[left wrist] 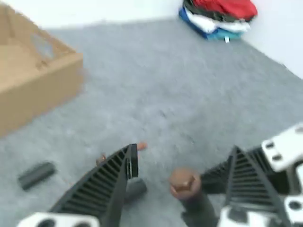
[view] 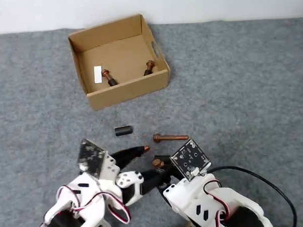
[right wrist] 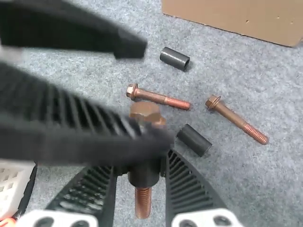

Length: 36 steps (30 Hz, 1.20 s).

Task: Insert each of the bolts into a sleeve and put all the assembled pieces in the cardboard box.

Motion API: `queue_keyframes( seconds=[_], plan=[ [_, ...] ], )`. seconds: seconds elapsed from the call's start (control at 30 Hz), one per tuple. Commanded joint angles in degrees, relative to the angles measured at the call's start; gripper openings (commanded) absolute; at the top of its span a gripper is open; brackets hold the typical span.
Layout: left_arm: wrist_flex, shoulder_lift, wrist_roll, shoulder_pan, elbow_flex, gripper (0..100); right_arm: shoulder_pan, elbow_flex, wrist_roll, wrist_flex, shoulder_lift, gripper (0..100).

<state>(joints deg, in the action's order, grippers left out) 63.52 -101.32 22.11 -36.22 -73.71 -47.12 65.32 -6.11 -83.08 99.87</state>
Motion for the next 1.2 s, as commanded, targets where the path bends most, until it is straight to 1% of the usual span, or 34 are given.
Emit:
queue_keyframes(
  seconds=[0.0, 0.1, 0.13, 0.2, 0.27, 0.37, 0.47, 0.57, 0.67, 0.77, 0.87, 0.97, 1.03, 1.17],
  plan=[
    [0.35, 0.26, -2.73, 4.31, 3.91, 21, 1.19, -0.97, 0.35, 1.54, 0.31, 0.8],
    [0.35, 0.26, -2.90, 9.49, 3.65, 4, 2.42, -0.97, 0.35, 1.54, 0.31, 0.8],
    [0.44, 0.26, -3.25, 11.34, 3.38, 0, 2.68, -0.97, 0.35, 1.54, 0.31, 0.8],
    [0.44, 0.26, -3.96, 14.95, 1.27, 2, 3.47, -0.97, 0.35, 1.54, 0.31, 0.8],
    [0.26, 0.26, -3.96, 17.76, -2.15, 0, 5.05, -0.97, 0.35, 1.54, 0.40, 0.8],
    [-1.85, 0.26, -4.31, 22.42, -9.89, 0, 6.90, -0.88, 0.35, 1.45, 0.40, 0.8],
    [-4.40, 0.26, -9.32, 26.90, -16.75, 0, 8.22, -0.62, 0.35, 1.45, 0.40, 0.8],
    [-7.38, 0.26, -11.34, 30.51, -20.53, 0, 10.33, -0.53, 0.35, 1.45, 0.40, 0.8],
    [-8.79, 0.35, -11.34, 32.26, -22.99, 0, 12.88, -0.44, 0.26, 1.45, 0.40, 0.8],
    [-6.77, 0.26, -11.25, 32.53, -22.99, 0, 15.87, -0.35, 0.18, 1.54, -0.31, 0.8],
    [-6.95, 0.26, -11.25, 33.76, -22.99, 0, 16.84, -1.58, 0.44, 1.71, -2.07, 0.8],
    [-6.42, 0.62, -10.99, 34.29, -22.99, 0, 16.84, -7.56, 0.44, 6.29, -8.84, 0.8],
    [-5.19, 0.53, -10.99, 34.37, -22.99, 0, 16.92, -13.45, 0.44, 9.63, -17.54, 0.8],
    [-5.19, 0.62, -10.99, 34.29, -22.99, 0, 16.92, -28.66, 0.44, 13.76, -38.37, 0.8]
  ],
)
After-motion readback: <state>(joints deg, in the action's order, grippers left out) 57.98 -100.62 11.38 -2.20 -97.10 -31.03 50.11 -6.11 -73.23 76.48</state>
